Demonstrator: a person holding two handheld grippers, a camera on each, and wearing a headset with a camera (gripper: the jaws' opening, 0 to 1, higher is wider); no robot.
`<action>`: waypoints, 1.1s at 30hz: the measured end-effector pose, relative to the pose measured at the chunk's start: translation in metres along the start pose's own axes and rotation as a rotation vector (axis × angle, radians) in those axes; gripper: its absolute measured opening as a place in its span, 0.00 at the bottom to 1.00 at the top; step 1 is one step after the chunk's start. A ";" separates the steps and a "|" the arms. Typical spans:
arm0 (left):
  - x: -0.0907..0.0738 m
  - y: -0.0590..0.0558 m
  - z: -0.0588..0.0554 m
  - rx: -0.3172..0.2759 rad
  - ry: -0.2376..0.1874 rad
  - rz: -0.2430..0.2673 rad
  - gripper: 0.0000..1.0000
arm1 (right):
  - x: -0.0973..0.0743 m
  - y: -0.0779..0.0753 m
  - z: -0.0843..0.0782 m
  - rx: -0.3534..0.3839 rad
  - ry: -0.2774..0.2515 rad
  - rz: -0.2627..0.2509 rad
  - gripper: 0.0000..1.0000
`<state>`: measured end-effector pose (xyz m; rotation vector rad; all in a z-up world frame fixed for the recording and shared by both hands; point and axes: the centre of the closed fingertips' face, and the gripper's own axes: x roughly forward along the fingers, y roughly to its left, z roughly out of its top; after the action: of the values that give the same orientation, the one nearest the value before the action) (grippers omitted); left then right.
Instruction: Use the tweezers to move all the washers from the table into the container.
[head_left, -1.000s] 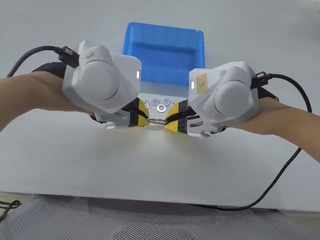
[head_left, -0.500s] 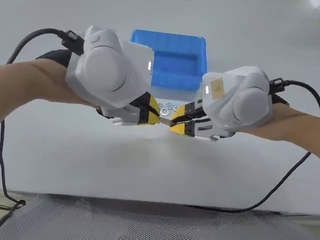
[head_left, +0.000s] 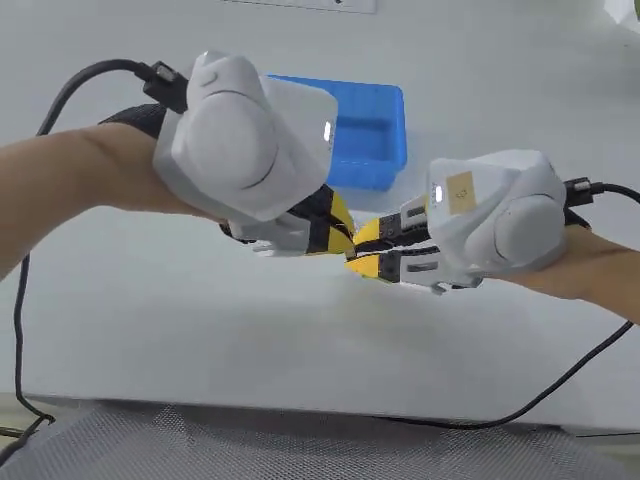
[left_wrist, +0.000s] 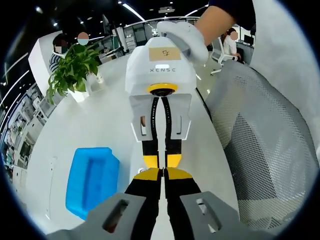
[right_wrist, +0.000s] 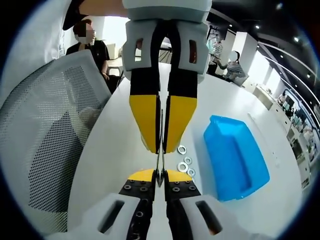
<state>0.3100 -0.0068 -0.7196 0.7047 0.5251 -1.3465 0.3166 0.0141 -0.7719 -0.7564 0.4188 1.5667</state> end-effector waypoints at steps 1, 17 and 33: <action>0.001 0.000 0.002 0.006 -0.009 0.000 0.06 | -0.001 0.000 -0.001 0.001 -0.001 -0.001 0.08; 0.011 0.000 0.015 0.001 -0.119 0.022 0.07 | -0.006 0.001 -0.006 0.007 -0.007 -0.010 0.08; 0.000 0.001 0.013 -0.034 -0.161 0.044 0.06 | -0.002 0.000 0.005 -0.011 -0.015 -0.002 0.08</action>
<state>0.3099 -0.0162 -0.7106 0.5709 0.4006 -1.3368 0.3154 0.0155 -0.7670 -0.7527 0.3984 1.5727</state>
